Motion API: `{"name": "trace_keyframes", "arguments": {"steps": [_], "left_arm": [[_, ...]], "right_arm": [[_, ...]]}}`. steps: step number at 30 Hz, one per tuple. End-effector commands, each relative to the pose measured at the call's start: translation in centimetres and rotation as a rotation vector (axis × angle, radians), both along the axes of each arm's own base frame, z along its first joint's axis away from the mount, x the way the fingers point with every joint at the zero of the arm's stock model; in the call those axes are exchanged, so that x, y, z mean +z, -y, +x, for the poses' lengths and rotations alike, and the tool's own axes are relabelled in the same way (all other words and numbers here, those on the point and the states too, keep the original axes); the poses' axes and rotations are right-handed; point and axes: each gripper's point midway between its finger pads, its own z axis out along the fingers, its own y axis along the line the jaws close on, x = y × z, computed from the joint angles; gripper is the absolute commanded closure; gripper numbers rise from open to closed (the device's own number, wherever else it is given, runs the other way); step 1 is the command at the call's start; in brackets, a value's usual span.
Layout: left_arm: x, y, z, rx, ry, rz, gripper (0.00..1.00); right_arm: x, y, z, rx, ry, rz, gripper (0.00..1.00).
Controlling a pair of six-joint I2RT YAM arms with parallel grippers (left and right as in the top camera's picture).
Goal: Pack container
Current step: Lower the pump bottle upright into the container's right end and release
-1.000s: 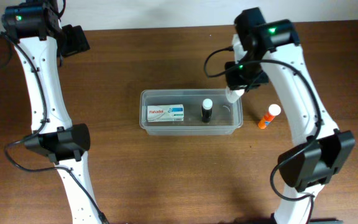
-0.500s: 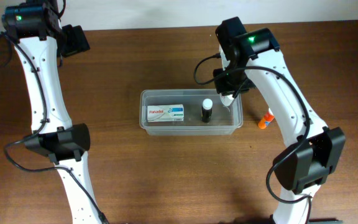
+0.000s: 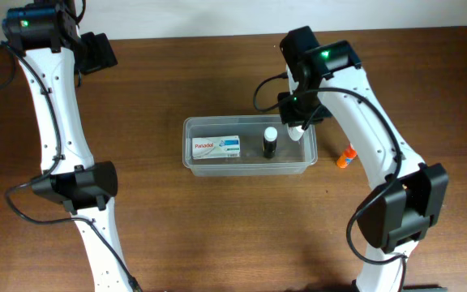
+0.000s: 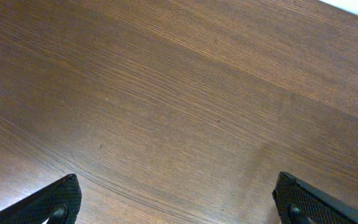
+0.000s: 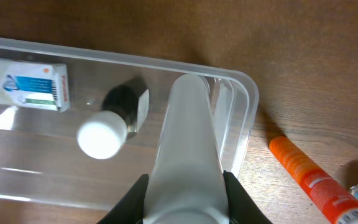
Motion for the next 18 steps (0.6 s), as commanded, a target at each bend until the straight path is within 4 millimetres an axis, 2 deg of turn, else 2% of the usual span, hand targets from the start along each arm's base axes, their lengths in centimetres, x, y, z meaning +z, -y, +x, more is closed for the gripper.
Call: {"name": "trace_keyframes", "arguments": {"steps": [1,6,18], "left_arm": [[0.8,-0.3,-0.2,-0.008,0.016,0.018,0.01],[0.8,-0.3,-0.2,-0.008,0.016,0.018,0.01],[0.8,-0.3,-0.2,-0.008,0.016,0.018,0.01]], "right_arm": [[-0.6,0.4,-0.1,-0.013,0.006,-0.017,0.78],[-1.8,0.5,-0.3,-0.013,-0.008,-0.021,0.78],[-2.0,0.9,0.1,-0.017,0.008,-0.048,0.78]]}}
